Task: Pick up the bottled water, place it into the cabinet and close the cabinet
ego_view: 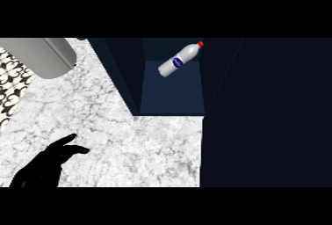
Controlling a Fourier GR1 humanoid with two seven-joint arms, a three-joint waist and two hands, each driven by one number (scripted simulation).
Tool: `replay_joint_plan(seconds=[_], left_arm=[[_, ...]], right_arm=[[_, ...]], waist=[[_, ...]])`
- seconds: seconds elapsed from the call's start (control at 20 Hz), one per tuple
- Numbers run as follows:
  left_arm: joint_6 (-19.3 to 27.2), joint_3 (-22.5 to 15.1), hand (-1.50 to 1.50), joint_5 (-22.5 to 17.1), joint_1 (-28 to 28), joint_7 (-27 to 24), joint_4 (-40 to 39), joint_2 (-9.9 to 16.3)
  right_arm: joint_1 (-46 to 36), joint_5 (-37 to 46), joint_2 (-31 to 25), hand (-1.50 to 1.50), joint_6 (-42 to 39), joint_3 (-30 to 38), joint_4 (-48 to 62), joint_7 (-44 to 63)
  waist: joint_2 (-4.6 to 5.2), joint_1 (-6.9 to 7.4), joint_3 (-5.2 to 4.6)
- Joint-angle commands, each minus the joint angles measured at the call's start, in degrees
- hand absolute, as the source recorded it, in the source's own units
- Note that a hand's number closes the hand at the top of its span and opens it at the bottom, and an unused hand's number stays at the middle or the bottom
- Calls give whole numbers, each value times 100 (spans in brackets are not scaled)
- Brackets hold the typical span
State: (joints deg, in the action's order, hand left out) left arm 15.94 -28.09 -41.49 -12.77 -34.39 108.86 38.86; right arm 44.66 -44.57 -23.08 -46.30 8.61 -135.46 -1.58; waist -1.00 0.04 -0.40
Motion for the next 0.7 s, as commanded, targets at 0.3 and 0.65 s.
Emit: replay_joint_plan(seconds=[0.3,0.65], left_arm=[[-611,1060,-150,-649,-649,-157,94,771],[-942,1278,-150,-909,-1118,-135,422,1073]], right_arm=[[-337,879,-229,150,140,-620,-1726,665],[-1099,1002,-411,150,386,-1212,-1582,1052]], waist=[[-30,71,-47],[-100,259,-72]])
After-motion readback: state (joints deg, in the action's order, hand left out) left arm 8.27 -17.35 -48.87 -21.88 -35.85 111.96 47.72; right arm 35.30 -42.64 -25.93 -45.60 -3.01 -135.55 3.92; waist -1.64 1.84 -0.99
